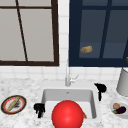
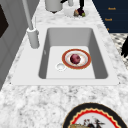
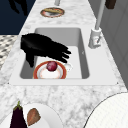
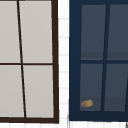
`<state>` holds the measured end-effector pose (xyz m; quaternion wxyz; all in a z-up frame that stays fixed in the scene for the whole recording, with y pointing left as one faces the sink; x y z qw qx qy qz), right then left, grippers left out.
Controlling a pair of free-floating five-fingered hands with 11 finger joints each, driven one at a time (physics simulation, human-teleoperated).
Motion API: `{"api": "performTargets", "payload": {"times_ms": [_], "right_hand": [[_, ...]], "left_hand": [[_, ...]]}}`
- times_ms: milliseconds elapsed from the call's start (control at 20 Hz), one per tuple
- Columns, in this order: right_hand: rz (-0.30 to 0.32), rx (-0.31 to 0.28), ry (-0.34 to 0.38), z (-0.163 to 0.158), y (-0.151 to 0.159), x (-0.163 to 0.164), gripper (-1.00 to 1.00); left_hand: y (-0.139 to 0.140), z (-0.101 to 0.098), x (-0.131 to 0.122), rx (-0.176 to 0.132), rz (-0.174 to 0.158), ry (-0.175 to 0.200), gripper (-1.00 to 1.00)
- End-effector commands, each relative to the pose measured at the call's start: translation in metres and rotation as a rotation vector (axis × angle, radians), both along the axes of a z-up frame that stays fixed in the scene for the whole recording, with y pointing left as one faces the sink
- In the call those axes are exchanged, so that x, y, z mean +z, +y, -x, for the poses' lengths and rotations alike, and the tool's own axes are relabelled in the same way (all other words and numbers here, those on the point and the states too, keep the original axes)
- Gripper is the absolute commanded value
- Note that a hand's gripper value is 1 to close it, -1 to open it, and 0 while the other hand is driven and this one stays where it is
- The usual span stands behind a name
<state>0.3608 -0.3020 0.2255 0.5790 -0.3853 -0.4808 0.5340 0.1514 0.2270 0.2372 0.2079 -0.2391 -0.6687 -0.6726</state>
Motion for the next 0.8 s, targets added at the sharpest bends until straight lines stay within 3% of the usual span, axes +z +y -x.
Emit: {"api": "performTargets", "payload": {"times_ms": [0,50,100,250,750], "right_hand": [[0.0,0.013,0.0,0.0,-0.002,-0.003,-1.0],[-0.018,0.005,-0.019,0.002,-0.009,-0.004,-1.0],[-0.075,-0.009,-0.037,0.008,-0.02,-0.001,-1.0],[-0.134,-0.044,-0.073,0.004,-0.015,-0.001,-1.0],[-0.132,-0.205,-0.153,0.003,-0.014,0.012,-1.0]], "left_hand": [[0.0,0.0,0.0,0.0,0.0,0.0,0.0],[0.0,0.0,0.0,0.0,0.0,0.0,0.0],[0.0,0.0,0.0,0.0,0.0,0.0,0.0],[0.0,0.0,0.0,0.0,0.0,0.0,0.0],[0.0,0.0,0.0,0.0,0.0,0.0,0.0]]}}
